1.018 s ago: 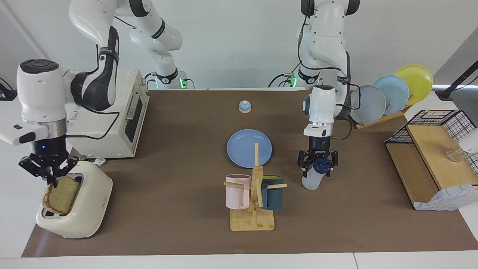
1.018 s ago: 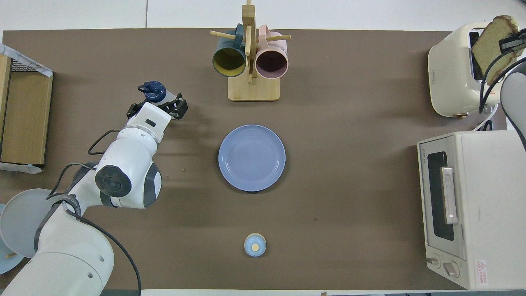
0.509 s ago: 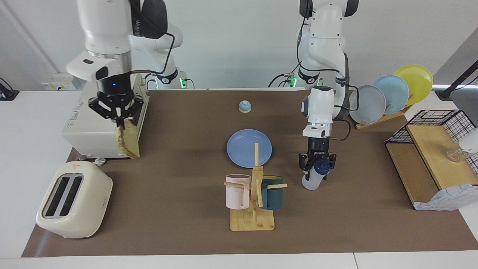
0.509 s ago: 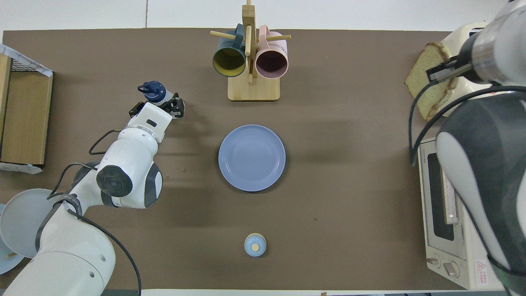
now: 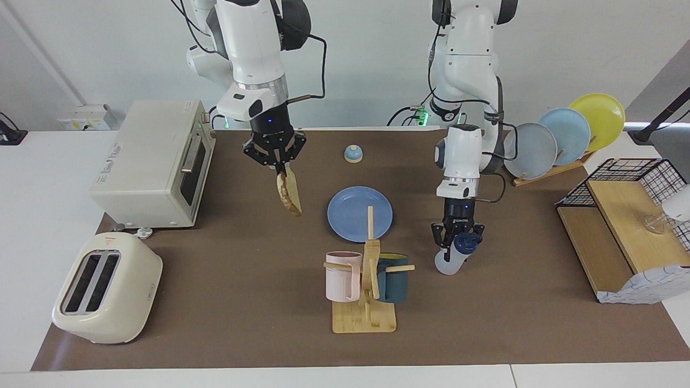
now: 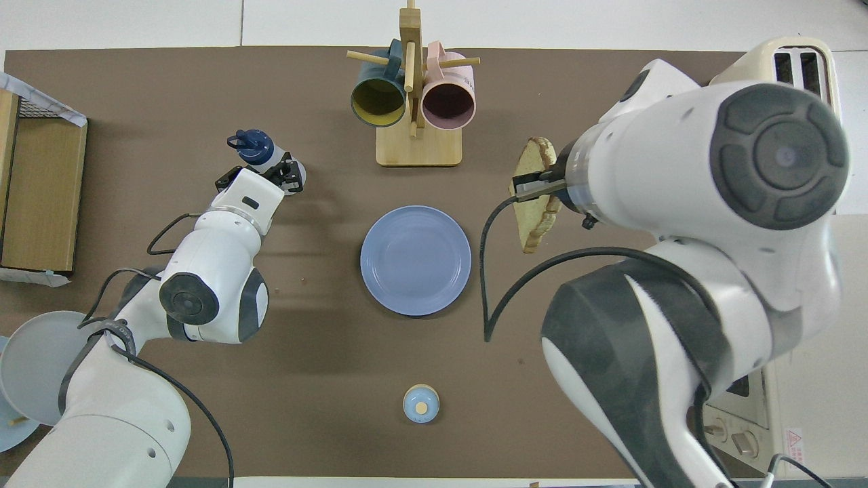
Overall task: Put bread on plate and add seasoning
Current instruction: 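Pull the toast slice out of the toaster with the right gripper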
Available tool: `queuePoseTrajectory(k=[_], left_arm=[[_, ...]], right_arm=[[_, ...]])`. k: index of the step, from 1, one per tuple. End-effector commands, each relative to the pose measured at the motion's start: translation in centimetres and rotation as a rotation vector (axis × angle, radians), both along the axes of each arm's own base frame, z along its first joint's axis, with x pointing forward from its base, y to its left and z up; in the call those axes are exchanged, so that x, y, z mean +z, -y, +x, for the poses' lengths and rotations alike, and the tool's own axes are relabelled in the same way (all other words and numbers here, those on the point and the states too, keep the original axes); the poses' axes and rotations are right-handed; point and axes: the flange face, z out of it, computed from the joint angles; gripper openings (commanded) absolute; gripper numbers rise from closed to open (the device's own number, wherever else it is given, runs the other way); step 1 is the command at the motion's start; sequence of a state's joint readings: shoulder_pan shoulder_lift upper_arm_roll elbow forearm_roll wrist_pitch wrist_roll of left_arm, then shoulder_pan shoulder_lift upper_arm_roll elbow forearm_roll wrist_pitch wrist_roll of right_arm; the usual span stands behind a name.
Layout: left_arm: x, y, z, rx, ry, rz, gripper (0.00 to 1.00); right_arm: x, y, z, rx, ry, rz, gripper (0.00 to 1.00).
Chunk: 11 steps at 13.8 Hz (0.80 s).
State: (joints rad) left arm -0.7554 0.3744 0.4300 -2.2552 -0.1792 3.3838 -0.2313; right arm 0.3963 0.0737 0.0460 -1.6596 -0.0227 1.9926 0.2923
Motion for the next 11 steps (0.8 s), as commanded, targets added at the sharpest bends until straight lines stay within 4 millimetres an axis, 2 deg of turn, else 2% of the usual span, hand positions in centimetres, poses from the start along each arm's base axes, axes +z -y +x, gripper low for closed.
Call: queuePoseTrajectory(k=[1,2,4,6,9,11], left_arm=[[0.9,-0.1,0.7,0.014,-0.027,-0.003,0.00],[1.6,-0.2,1.1,0.017,-0.041,-0.008,0.00],[2.6,-0.1,1.5,0.017,-0.047,-0.015,0.00],[3.4,-0.2,1.9,0.018,-0.048,-0.019,0.00],[5.9,-0.6,3.6,0.023,-0.086,-0.025,0.00],[8.6,-1.3,5.2,0.017,-0.120,-0.020,0.00]], right_arm=[[-3.1,-6.8,-3.0,-0.071,0.007,0.083,0.00],[-4.3,-8.9,-3.7,-0.071,0.005,0.090,0.00],[-6.1,-11.4,-4.5,-0.071,0.008,0.106,0.00],[-9.1,-13.6,-4.7,-0.049,0.027,0.130,0.00],[-11.6,-13.5,-5.3,-0.041,0.046,0.145,0.00],[-13.5,-12.9,-6.3,-0.036,0.080,0.173,0.00]])
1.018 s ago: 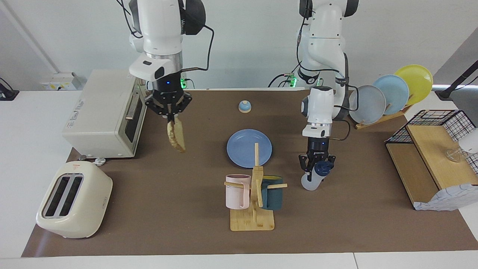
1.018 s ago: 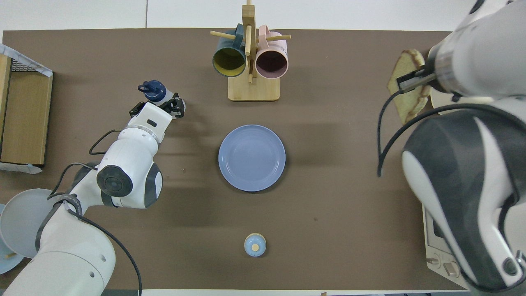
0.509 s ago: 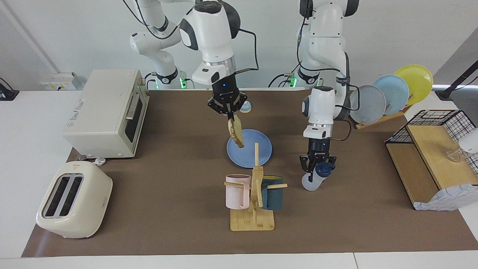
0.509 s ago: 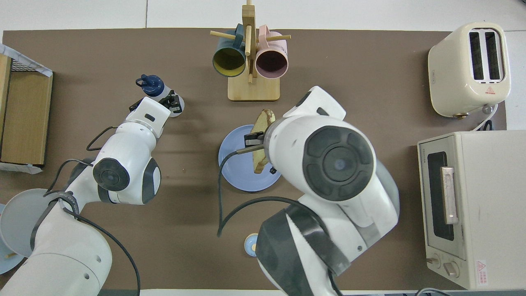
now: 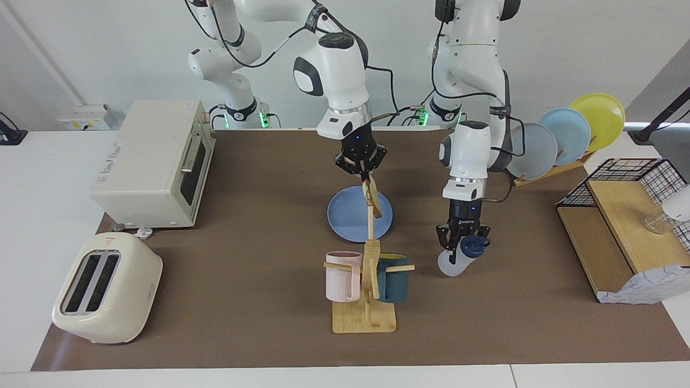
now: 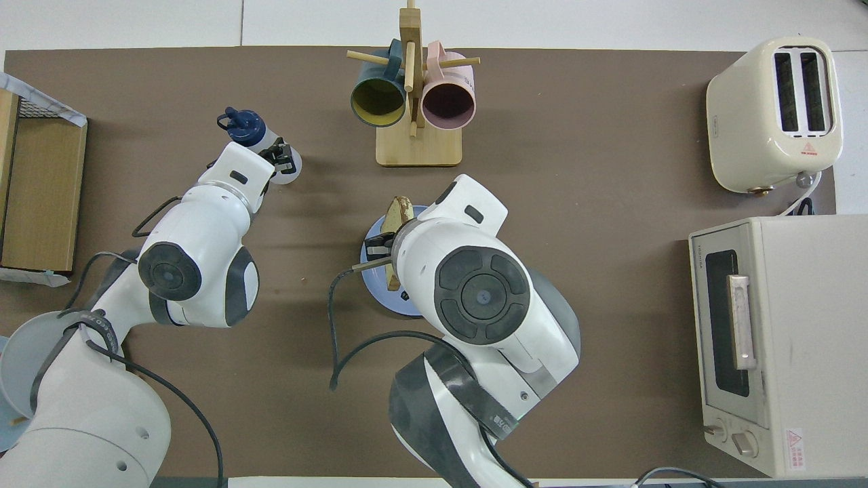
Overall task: Put bread on plate and add seasoning
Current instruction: 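Lower the toast onto the blue plate while the left gripper lifts the bottle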
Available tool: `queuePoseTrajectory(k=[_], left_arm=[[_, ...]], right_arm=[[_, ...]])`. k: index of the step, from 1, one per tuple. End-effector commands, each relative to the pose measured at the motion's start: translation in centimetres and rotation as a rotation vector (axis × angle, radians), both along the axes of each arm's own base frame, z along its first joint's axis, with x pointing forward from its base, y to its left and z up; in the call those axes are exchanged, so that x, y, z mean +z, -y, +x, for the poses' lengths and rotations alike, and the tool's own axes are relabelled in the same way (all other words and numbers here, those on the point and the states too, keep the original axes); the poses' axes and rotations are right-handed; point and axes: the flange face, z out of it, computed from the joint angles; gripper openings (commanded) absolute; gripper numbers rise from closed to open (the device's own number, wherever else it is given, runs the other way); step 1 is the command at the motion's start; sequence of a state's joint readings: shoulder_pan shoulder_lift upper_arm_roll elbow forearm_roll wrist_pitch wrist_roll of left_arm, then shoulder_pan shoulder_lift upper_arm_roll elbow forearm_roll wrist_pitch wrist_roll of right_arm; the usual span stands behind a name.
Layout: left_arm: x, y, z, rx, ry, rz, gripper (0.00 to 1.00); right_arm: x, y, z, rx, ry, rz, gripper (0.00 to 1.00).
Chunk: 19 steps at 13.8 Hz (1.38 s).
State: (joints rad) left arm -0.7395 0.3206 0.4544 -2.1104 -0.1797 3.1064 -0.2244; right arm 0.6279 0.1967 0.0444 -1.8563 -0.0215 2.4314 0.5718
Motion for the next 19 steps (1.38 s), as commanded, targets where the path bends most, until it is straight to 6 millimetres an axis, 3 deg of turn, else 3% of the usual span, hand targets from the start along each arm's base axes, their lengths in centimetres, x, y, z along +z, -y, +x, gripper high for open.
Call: queuePoseTrajectory(k=[1,7,10,15,19], left_arm=[[4.2,-1.7,2.0,-0.013,-0.047,0.009,0.00],[8.9,-4.1,4.6,-0.032,-0.116,0.038,0.00],[10.0,-4.7,5.0,-0.096,-0.138,0.090,0.00],[11.6,-5.1,4.3,-0.264,-0.169,0.184,0.00],[14.1,-5.6,2.7,-0.399,-0.224,0.222,0.00]], right_arm=[[-1.8,1.3,-1.9,-0.009,0.037,0.036,0.00],[-3.5,2.3,-3.5,-0.023,0.005,0.022,0.00],[-4.2,2.6,-4.0,-0.048,-0.013,0.020,0.00],[-6.1,3.9,-5.5,-0.055,-0.013,0.022,0.00],[-6.3,5.2,-4.7,-0.078,-0.010,0.023,0.00]])
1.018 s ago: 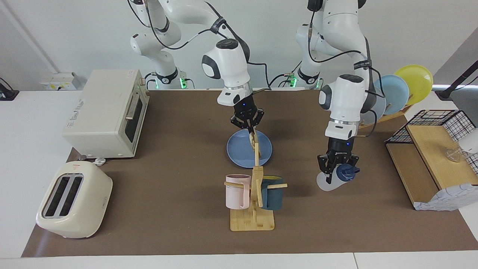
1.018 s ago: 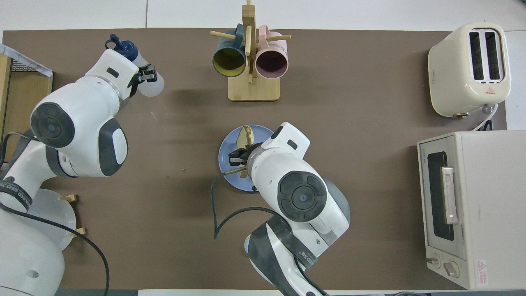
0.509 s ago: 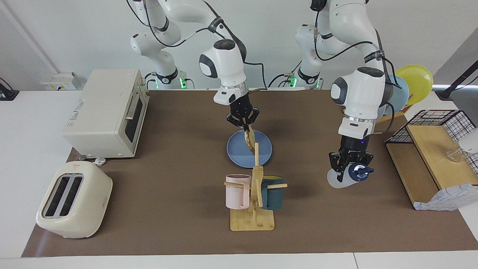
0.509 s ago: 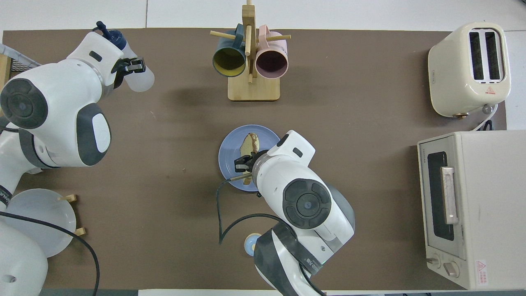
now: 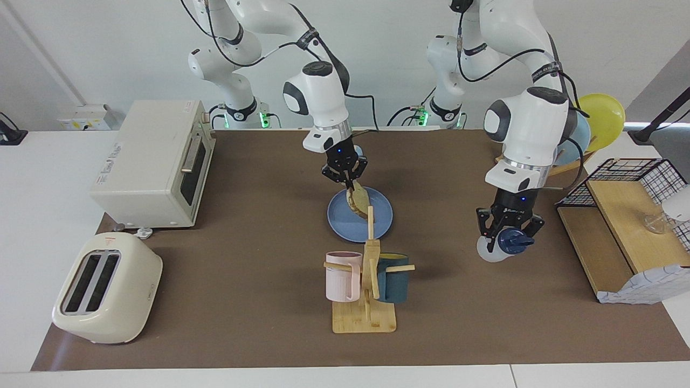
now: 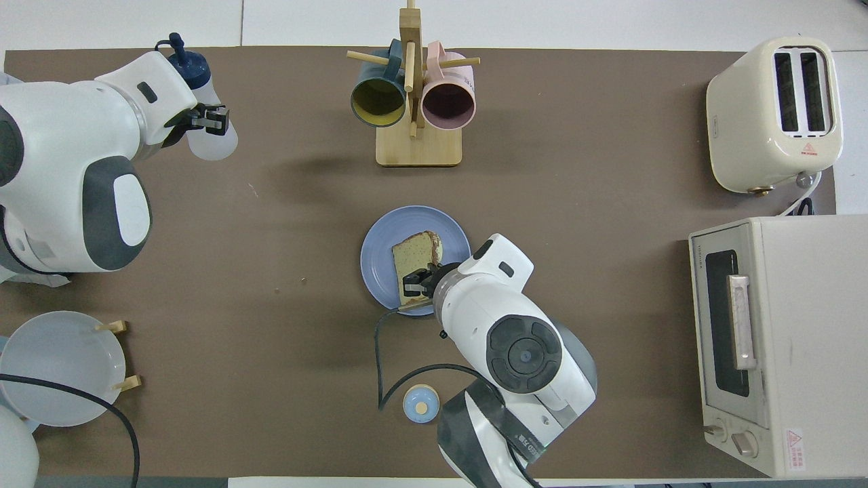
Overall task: Put bread on plate and add seasoning
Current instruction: 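Lower the toast onto the blue plate while the left gripper lifts the bottle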
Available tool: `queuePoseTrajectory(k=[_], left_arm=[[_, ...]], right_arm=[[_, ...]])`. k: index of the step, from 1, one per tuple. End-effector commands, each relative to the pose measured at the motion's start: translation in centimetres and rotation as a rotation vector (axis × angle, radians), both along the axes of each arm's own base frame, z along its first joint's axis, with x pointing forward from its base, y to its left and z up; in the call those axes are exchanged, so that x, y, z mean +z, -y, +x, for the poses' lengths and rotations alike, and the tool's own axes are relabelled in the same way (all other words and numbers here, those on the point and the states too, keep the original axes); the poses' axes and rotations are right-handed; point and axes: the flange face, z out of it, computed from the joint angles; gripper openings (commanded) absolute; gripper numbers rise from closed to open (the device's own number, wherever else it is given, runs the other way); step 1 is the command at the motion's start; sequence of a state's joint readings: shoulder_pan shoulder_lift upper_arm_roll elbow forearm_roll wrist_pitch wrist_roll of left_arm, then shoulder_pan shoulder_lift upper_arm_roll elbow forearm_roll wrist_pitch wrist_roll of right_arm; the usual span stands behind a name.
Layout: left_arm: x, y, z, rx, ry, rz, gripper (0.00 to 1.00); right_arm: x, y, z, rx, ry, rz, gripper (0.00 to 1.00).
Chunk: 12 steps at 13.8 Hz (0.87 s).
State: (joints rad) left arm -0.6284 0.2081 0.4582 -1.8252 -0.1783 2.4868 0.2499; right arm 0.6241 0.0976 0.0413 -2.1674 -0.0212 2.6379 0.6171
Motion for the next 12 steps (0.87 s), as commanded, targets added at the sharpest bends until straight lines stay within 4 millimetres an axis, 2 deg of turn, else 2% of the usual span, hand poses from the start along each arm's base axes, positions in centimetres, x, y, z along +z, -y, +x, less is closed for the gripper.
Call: queuePoseTrajectory(k=[1,4,5,6,10,11,12], left_arm=[[2.7,-0.9,-1.6,-0.101,-0.049,0.014,0.00],[4.3,-1.5,-3.1,-0.204,-0.103,0.031,0.00],[4.7,-1.6,-3.6,-0.244,-0.121,0.038,0.00],[5.2,-1.9,-4.2,-0.278,-0.137,0.041,0.00],[6.8,-3.0,-6.1,-0.438,-0.190,0.064,0.00],[7.0,-3.2,-6.5,-0.469,-0.197,0.068,0.00],[7.3,-3.3,-6.9,-0.499,-0.207,0.071,0.00]], right_arm=[[0.2,1.4,0.0,-0.037,0.004,0.015,0.00],[0.1,1.9,0.4,-0.046,0.001,0.012,0.00],[0.1,2.3,0.7,-0.056,0.000,0.013,0.05],[0.1,2.4,0.7,-0.060,-0.004,0.015,0.24],[0.1,2.4,0.7,-0.066,-0.010,0.018,0.36],[0.1,2.5,0.7,-0.067,-0.008,0.018,0.46],[0.1,2.4,0.7,-0.066,-0.008,0.019,0.61]])
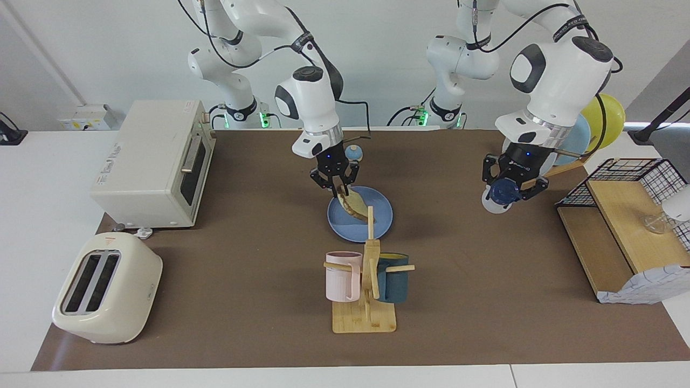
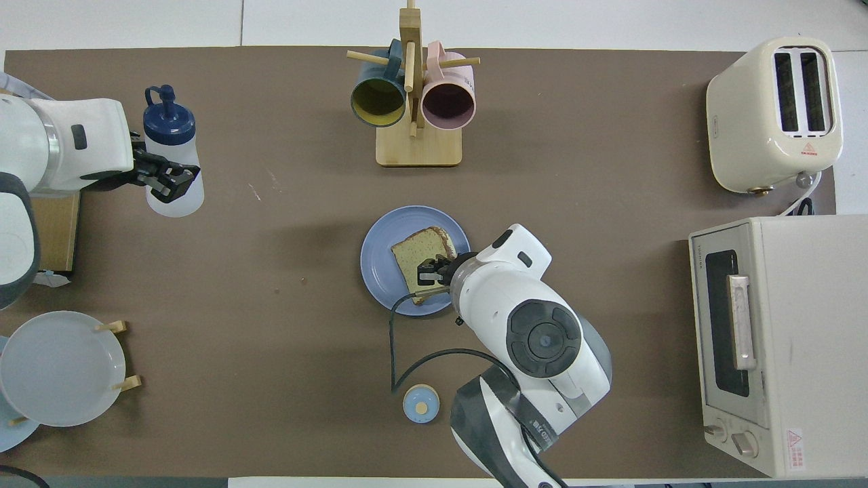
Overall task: Put bread on plate and add seasoning
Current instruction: 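Release the toast with the right gripper while the left gripper brings the bottle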
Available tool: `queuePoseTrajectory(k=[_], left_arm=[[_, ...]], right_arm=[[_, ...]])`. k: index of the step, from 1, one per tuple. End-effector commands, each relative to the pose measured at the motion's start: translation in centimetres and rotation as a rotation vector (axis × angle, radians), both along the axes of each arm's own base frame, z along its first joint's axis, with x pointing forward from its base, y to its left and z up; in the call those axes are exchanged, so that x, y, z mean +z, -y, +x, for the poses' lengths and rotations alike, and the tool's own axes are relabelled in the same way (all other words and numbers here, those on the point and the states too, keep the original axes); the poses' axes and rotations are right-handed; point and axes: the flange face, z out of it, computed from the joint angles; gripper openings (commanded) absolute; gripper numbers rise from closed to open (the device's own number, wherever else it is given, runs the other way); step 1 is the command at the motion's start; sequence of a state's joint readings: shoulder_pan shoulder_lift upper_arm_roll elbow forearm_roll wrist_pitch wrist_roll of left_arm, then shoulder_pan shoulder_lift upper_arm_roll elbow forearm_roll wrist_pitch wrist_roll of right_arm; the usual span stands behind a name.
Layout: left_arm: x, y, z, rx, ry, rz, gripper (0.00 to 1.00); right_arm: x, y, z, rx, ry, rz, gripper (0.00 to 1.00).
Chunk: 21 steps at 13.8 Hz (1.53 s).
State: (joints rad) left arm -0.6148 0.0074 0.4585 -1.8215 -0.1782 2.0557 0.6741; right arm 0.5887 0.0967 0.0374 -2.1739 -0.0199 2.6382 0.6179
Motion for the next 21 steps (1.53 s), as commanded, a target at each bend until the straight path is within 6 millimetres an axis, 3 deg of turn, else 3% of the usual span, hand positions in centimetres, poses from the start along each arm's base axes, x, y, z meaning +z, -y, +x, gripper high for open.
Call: queuePoseTrajectory(k=[1,2,5,8,13,17,21], left_arm=[[1.1,-0.6,-1.4,-0.105,-0.026,0.006,0.00],[1.3,-0.7,-1.8,-0.133,-0.031,0.007,0.00],[1.4,-0.9,-2.3,-0.199,-0.045,0.014,0.00],[1.4,-0.9,-2.8,-0.279,-0.055,0.023,0.00],[1.3,-0.6,-3.9,-0.447,-0.089,0.047,0.00],[1.5,0.7,-4.7,-0.577,-0.080,0.056,0.00],[1.1,1.7,-6.1,-0.627,-0.108,0.046,0.00]], right_arm=[[0.3,0.4,-0.6,-0.022,-0.003,0.021,0.72],[0.7,0.3,-0.4,-0.021,0.003,0.023,1.00],[1.5,0.1,0.5,-0.023,0.016,0.031,1.00],[2.7,1.4,2.2,-0.052,0.022,0.032,1.00],[3.8,0.9,1.9,-0.040,0.032,0.038,1.00],[9.2,-0.3,4.5,-0.034,-0.003,0.013,1.00],[15.3,-1.4,6.2,-0.100,-0.152,0.172,1.00]])
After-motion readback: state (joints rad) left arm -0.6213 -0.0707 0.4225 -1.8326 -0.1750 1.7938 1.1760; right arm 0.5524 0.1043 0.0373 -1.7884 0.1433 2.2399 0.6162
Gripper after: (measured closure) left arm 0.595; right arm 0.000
